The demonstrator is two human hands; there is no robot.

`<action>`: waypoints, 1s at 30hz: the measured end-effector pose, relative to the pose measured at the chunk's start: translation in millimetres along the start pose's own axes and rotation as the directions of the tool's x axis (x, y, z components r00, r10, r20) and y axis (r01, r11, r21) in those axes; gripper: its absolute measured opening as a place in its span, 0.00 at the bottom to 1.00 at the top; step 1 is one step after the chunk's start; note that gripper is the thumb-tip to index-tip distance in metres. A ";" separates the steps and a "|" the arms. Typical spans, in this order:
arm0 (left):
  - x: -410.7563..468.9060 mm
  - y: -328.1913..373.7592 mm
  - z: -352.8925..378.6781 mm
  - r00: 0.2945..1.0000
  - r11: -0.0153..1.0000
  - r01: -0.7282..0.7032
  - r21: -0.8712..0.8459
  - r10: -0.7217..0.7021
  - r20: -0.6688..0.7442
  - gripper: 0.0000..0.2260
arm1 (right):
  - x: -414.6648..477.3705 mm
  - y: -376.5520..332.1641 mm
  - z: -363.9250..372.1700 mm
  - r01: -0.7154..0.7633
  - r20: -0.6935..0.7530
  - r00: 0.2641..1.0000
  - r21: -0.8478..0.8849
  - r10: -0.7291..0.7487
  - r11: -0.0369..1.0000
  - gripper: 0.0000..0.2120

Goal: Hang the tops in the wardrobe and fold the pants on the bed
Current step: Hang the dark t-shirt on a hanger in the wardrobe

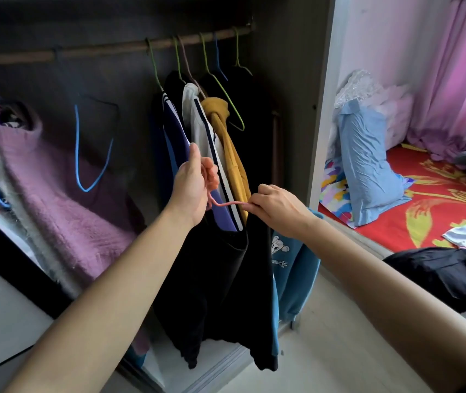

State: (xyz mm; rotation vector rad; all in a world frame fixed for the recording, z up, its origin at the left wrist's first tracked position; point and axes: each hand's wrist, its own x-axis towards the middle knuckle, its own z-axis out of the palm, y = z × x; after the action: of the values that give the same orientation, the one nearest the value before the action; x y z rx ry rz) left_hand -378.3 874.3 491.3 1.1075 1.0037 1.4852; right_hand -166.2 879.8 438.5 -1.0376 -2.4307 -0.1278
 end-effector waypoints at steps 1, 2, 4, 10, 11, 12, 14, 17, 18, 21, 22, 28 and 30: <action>2.0 0.5 0.5 0.999 0.997 0.049 -0.066 -0.050 -0.003 0.24 | 1.2 -0.2 -0.7 -0.004 0.029 1.000 0.011 0.004 1.000 0.20; 4.4 0.0 0.5 0.997 0.992 0.078 -0.101 -0.080 -0.021 0.23 | 2.5 -0.8 -3.2 -0.010 0.048 0.999 0.044 0.008 0.999 0.19; 11.1 0.2 -3.2 0.991 0.985 0.099 -0.141 -0.111 -0.075 0.20 | 6.3 -3.9 -9.5 -0.051 0.004 0.999 0.211 0.051 0.976 0.16; 17.4 15.0 -11.3 0.974 0.980 0.143 -0.138 -0.164 -0.155 0.23 | 20.5 -17.7 -21.5 -0.181 0.037 0.982 0.496 0.188 0.849 0.19; 15.8 16.9 -8.6 0.980 0.982 0.128 -0.141 -0.147 -0.136 0.22 | 19.0 -17.6 -19.8 -0.171 0.077 0.985 0.428 0.153 0.887 0.22; 13.4 18.6 -5.2 0.985 0.983 0.112 -0.142 -0.129 -0.118 0.21 | 16.3 -15.3 -18.7 -0.162 0.094 0.986 0.383 0.136 0.909 0.26; 9.3 22.2 -1.5 0.990 0.988 0.089 -0.130 -0.102 -0.098 0.21 | 9.7 -4.8 -16.1 -0.152 0.094 0.987 0.275 0.131 0.949 0.32; 4.9 33.8 3.2 0.993 0.992 0.071 -0.101 -0.080 -0.092 0.24 | -1.0 12.7 -12.0 -0.183 0.164 0.972 0.074 0.169 0.980 0.28; 4.5 39.3 5.8 0.994 0.993 0.061 -0.098 -0.070 -0.089 0.23 | -3.8 16.6 -11.2 -0.208 0.196 0.962 0.077 0.189 0.975 0.23; 5.9 54.6 14.2 0.997 0.997 0.019 -0.073 -0.024 -0.067 0.20 | -9.1 27.1 -9.7 -0.243 0.165 0.962 0.141 0.219 0.960 0.21; 6.6 58.1 16.7 0.999 0.999 0.004 -0.051 -0.006 -0.049 0.20 | -10.7 30.2 -11.2 -0.246 0.135 0.964 0.114 0.230 0.963 0.22; 1.6 63.9 41.0 0.999 0.994 -0.025 0.103 0.021 0.032 0.19 | -1.3 28.5 -24.1 -0.208 0.086 0.974 -0.011 0.208 0.978 0.32; 1.5 66.3 49.0 0.999 0.991 -0.030 0.134 0.026 0.037 0.19 | 9.7 11.7 -26.2 -0.119 0.025 0.993 0.149 0.116 0.982 0.27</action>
State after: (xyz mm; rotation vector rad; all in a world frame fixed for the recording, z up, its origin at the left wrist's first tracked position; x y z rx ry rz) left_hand -346.0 867.3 566.9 1.2437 1.0805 1.4322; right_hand -153.1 887.3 464.8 -1.1140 -2.3455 0.1028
